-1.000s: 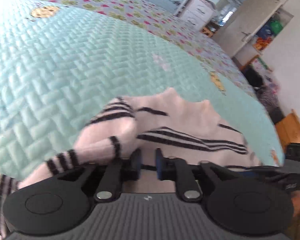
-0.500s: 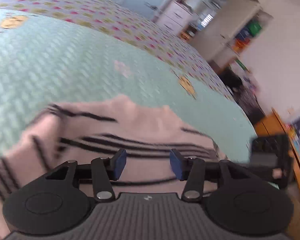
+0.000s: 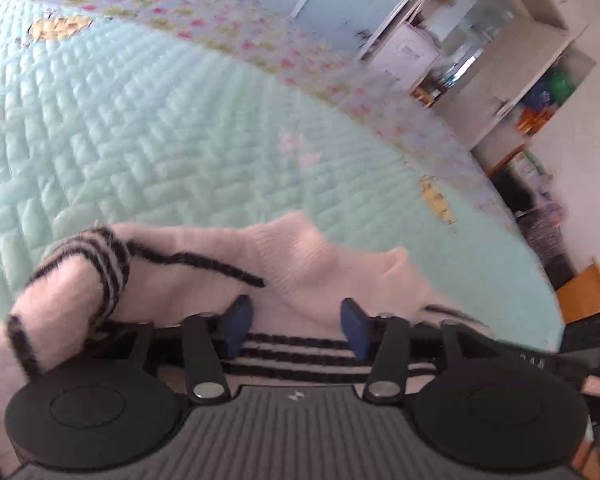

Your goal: Fold clothes

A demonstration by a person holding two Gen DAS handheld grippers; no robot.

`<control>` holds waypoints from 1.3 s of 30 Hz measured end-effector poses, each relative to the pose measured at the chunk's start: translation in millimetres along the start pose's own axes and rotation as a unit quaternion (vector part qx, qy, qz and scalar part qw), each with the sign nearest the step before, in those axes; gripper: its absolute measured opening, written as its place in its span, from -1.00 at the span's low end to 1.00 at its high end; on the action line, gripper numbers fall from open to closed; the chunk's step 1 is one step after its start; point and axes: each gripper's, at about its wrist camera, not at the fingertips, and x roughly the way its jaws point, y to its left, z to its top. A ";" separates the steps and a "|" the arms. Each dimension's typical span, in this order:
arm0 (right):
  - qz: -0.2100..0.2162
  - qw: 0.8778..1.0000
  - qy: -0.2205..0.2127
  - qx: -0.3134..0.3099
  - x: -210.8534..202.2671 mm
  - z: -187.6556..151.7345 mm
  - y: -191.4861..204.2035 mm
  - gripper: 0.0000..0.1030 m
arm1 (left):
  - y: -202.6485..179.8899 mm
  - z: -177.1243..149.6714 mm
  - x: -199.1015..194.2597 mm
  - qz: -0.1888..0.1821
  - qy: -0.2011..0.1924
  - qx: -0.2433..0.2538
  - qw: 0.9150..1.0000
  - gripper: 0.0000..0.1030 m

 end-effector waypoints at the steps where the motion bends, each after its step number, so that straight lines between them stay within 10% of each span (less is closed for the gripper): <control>1: -0.001 1.000 -0.015 0.021 -3.7 1.7 -5.5 -1.00 | 0.8 -0.1 0.5 0.001 -0.006 -0.009 1.000 -0.06; 7: -0.020 0.997 -0.073 -0.028 -66.9 -3.5 11.8 -0.17 | -4.5 -6.9 -44.1 0.009 -0.009 -0.033 0.999 -0.02; 15: 0.032 0.999 0.034 -0.013 -100.3 -32.1 -16.5 -0.07 | 27.6 -44.6 -86.8 -0.002 0.049 -0.002 0.999 0.03; 18: -0.001 1.000 0.005 0.000 -87.1 -23.3 -37.8 -1.00 | 42.8 -32.5 -75.0 0.018 0.022 -0.022 0.999 -0.27; 21: -0.040 0.996 -0.054 0.067 -88.8 -13.8 -55.8 -1.00 | 45.1 -16.7 -64.9 0.041 0.007 -0.041 0.998 -0.36; 23: -0.045 0.995 -0.066 0.051 -94.3 -16.9 -43.1 -0.87 | 41.2 -13.1 -67.7 0.040 0.006 -0.060 0.997 -0.33; 25: -0.031 0.997 -0.069 0.025 -100.5 -24.3 -24.4 -0.32 | 31.8 -14.1 -74.7 0.036 0.009 -0.064 0.997 -0.12; 29: 0.009 1.000 -0.008 -0.010 -98.4 -44.7 -6.5 -0.23 | 0.7 -45.9 -80.5 0.001 0.046 0.005 0.999 0.21; 33: -0.047 0.997 -0.051 0.015 -107.5 -47.8 -22.5 -0.94 | -13.0 -66.8 -73.7 0.047 0.043 0.035 0.997 0.18; 36: -0.030 0.997 -0.068 0.034 -126.4 -62.1 -21.1 -0.30 | -34.5 -69.3 -82.0 0.091 0.051 0.030 0.994 0.18; 39: 0.018 0.997 -0.060 0.040 -148.0 -84.6 -10.9 -0.15 | -61.2 -86.6 -98.0 0.097 0.061 0.050 0.992 0.22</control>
